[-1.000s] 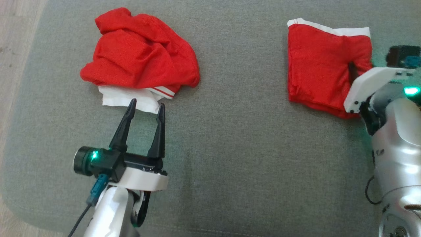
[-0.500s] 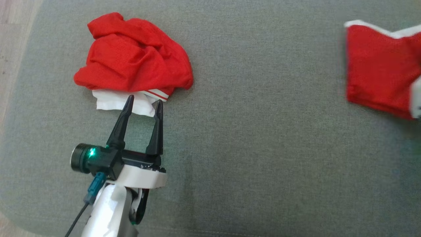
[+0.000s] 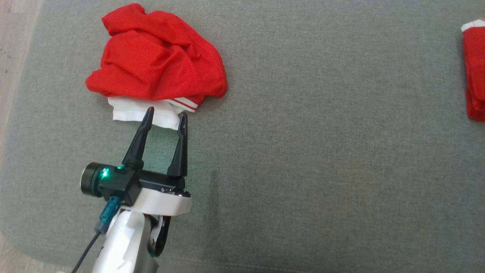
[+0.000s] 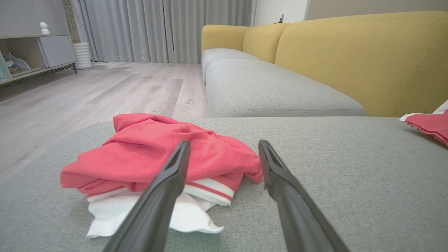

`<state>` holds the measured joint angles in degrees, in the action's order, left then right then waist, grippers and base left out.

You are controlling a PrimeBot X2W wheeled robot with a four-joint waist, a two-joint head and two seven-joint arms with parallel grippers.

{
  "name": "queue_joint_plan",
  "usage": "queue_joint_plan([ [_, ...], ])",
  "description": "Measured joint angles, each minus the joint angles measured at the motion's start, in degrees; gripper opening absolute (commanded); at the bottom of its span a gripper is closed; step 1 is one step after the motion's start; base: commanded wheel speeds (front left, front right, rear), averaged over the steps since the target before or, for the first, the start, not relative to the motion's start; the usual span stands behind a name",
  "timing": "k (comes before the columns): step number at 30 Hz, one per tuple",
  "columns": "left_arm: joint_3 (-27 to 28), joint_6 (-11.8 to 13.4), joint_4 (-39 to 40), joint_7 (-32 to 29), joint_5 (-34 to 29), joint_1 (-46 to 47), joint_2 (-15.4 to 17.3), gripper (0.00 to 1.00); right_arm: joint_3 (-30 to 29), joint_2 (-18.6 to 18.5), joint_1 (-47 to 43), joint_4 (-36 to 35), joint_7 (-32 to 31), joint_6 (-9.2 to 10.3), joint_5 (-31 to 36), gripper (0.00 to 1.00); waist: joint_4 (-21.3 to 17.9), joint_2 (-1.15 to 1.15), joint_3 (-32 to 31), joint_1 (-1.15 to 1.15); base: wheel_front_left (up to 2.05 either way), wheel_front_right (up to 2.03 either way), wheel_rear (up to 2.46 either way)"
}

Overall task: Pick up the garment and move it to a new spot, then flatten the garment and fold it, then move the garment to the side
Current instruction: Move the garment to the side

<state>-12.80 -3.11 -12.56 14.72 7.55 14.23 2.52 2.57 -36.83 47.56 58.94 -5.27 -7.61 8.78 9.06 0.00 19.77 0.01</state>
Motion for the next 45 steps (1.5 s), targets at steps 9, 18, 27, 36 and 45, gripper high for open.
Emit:
queue_joint_plan([
  [9, 0.0, 0.0, -0.1, 0.0, -0.1, 0.1, 0.0, 1.00, -5.5, 2.0, 0.0, -0.3, 0.8, 0.00, 3.3, 1.00, 0.0, 0.00, -1.0, 0.00, 0.00, 0.00, 0.00],
  [18, 0.4, 0.1, -0.2, 0.0, -0.1, -1.0, 0.0, 1.00, -8.4, 10.6, -0.2, -3.7, 7.0, 0.00, 2.8, 1.00, -1.1, 0.00, -5.7, -0.01, 0.00, 0.00, 0.00],
  [27, 2.2, 0.2, 0.1, 0.0, -0.6, -3.9, 0.0, 1.00, -2.8, 26.8, -5.5, -15.1, 17.5, 0.01, -11.6, 1.00, -4.3, 0.00, -11.6, -0.01, 0.00, 0.00, 0.00],
  [36, 3.4, 0.1, 0.2, 0.0, -1.0, -7.6, 0.0, 1.00, 0.5, 33.0, -25.6, -32.2, 19.6, 0.01, -19.9, 1.00, -6.4, 0.00, -15.6, -0.02, 0.00, 0.00, 0.00],
  [45, 3.5, -0.4, 0.1, 0.0, 2.2, -11.2, 0.1, 1.00, 1.4, 33.7, -39.7, -41.6, 19.6, 0.01, -24.3, 1.00, -6.3, 0.00, -17.3, -0.01, 0.00, 0.00, 0.00],
])
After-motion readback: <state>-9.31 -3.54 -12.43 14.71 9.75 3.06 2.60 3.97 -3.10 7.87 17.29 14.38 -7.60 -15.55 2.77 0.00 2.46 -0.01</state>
